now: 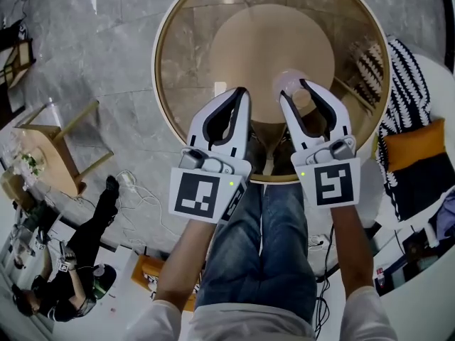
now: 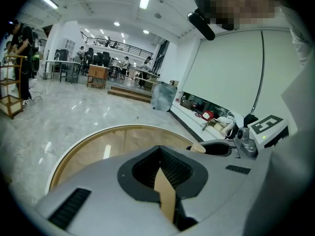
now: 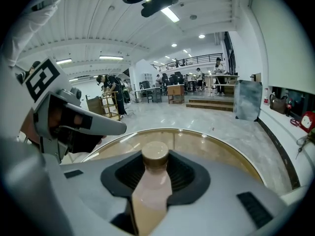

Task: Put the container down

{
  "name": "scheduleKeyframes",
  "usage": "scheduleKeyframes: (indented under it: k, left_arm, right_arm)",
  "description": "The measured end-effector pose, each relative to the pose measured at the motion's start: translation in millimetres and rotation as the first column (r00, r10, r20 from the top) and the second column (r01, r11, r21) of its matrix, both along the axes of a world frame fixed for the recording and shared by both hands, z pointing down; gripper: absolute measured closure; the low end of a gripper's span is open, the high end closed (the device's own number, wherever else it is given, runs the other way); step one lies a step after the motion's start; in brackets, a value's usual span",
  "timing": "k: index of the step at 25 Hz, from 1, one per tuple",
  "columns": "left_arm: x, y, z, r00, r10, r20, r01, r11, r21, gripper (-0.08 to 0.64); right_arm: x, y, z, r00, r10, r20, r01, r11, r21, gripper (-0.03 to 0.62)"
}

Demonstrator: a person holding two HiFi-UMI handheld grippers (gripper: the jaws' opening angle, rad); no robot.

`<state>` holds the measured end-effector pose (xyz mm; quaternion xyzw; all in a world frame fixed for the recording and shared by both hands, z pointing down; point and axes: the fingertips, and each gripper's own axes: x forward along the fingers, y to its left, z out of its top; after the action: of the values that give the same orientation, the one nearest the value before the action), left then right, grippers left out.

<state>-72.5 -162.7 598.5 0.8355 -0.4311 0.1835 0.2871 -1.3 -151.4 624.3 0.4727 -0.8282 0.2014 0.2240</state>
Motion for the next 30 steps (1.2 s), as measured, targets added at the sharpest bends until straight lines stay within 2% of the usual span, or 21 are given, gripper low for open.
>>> scheduleKeyframes:
  k: [9,17,26,30]
  left_arm:
    - [-13.7,8.6,20.1,0.999,-0.041,0.013,0.041,0.999,-0.036,0.543]
    - [-3.1,24.6,29.6,0.999,-0.032,0.004,0.032,0.998,-0.063,0.543]
    - [3.7,22.5,27.4,1.000,-0.019,-0.018,0.018,0.998,-0.054,0.543]
    - [3.4,20.6,27.9,0.999,-0.037,-0.027,0.036,0.998,-0.057,0.543]
  right_arm:
    - [-6.7,3.2,15.5,0.999,-0.024,-0.023,0.024,1.000,0.013,0.448]
    - [-6.4,5.0,25.2,0.999,-0.028,-0.037,0.030,0.999,0.044,0.449]
    - [-6.7,7.2,31.0,0.999,-0.030,-0.041,0.032,0.998,0.055,0.449]
    - [-7.1,7.6,34.7,0.999,-0.031,-0.029,0.032,0.998,0.053,0.448]
